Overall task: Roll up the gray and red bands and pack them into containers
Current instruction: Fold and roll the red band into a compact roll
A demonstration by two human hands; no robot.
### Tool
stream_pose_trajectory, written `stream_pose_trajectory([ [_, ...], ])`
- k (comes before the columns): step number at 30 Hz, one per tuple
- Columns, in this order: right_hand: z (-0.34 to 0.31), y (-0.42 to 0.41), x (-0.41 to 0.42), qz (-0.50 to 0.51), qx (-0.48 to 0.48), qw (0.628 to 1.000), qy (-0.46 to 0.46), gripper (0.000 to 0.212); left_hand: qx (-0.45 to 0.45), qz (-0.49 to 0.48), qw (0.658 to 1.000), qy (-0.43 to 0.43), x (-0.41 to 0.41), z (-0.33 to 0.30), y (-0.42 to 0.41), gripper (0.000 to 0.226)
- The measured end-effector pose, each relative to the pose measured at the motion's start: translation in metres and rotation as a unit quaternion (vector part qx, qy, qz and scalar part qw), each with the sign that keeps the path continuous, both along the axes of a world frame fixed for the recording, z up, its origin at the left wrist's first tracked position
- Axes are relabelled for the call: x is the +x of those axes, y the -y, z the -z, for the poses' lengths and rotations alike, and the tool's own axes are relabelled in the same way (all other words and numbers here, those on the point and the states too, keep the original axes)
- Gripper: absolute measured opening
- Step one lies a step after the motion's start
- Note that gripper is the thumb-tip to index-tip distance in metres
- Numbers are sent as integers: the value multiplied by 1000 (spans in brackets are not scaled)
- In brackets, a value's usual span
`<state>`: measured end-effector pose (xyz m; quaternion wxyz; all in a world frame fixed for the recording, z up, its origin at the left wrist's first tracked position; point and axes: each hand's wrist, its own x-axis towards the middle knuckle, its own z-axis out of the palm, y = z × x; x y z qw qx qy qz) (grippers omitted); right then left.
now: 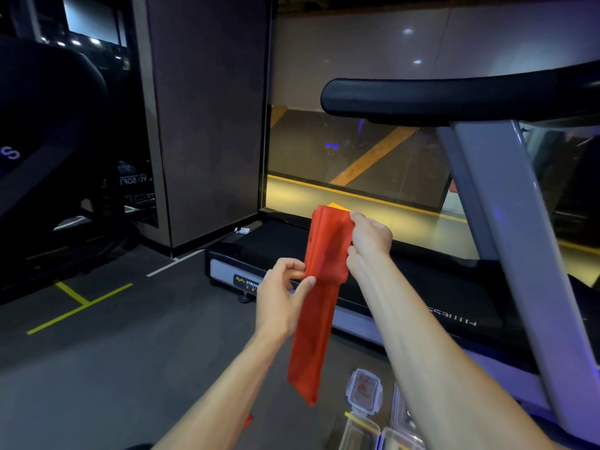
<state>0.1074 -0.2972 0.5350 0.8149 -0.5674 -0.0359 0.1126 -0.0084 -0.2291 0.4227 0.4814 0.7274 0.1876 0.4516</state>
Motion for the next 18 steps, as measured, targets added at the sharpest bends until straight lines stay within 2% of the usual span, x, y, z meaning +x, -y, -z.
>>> stream_pose_trajectory([
  [2, -1, 1, 1, -2, 0, 1000, -5, 2, -3, 16, 1000, -3, 0, 1, -1, 15],
  [5, 0, 1, 0, -3, -6, 1000, -1, 4, 12, 14, 1000, -13, -1, 3, -2, 16],
  [8, 1, 3, 1, 2, -7, 1000, 16, 17, 13, 28, 999, -7, -2, 1, -6, 19],
  [11, -4, 5, 5, -6, -4, 999, 35, 15, -105, 112, 986, 69, -6, -4, -9, 13],
  [13, -12, 7, 5, -28, -5, 999, 47, 13, -253, 160, 942, 149, -10, -5, -14, 9],
  [15, -21, 9, 6, -50, -15, 997, 63, 11, -333, 153, 912, 185, -10, -3, -23, 10],
  [16, -25, 10, 6, -57, -19, 996, 71, 11, -324, 131, 921, 174, -9, -2, -27, 11],
  [18, -32, 11, 7, -62, -22, 994, 86, 11, -206, 80, 969, 107, -6, 1, -34, 11],
])
